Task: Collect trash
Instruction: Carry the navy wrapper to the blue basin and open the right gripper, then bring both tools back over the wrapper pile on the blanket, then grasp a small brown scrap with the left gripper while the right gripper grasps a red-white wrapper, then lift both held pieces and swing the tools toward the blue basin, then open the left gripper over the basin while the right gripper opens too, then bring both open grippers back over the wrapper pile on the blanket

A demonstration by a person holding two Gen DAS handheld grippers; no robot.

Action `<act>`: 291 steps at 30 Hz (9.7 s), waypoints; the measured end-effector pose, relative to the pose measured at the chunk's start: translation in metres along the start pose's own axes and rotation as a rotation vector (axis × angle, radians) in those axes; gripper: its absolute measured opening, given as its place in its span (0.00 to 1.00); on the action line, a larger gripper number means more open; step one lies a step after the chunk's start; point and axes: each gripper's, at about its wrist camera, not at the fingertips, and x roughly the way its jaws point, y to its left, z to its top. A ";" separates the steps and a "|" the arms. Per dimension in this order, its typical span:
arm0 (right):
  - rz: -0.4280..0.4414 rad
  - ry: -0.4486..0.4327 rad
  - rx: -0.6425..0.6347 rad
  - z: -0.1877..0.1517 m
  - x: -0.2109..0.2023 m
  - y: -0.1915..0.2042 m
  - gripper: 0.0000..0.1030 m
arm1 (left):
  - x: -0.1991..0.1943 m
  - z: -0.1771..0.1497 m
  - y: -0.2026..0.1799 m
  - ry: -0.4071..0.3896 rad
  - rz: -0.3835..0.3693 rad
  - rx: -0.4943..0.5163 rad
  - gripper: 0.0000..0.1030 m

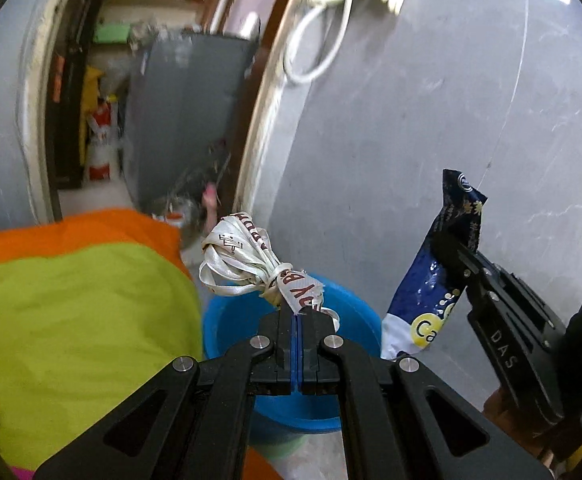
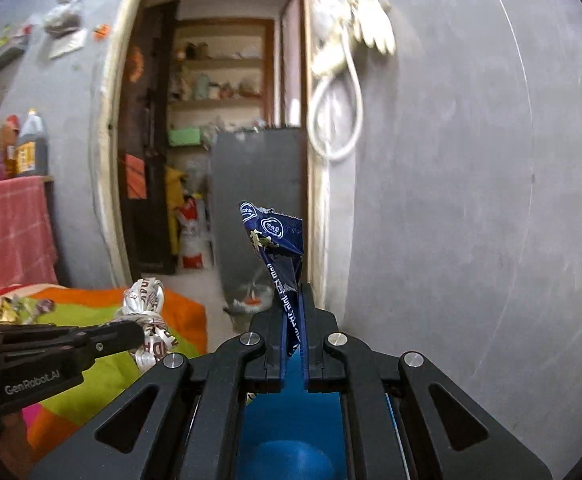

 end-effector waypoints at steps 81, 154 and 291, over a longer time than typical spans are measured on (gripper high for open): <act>0.445 0.101 -0.024 0.003 -0.003 0.231 1.00 | -0.235 -0.088 0.237 -0.155 0.553 -0.244 0.98; 0.720 0.348 -0.133 -0.036 0.002 0.264 0.05 | -0.201 -0.100 0.212 0.000 0.343 -0.234 0.12; 0.148 -0.053 0.108 0.031 -0.028 0.032 1.00 | -0.124 -0.009 0.082 -0.254 0.332 -0.121 0.95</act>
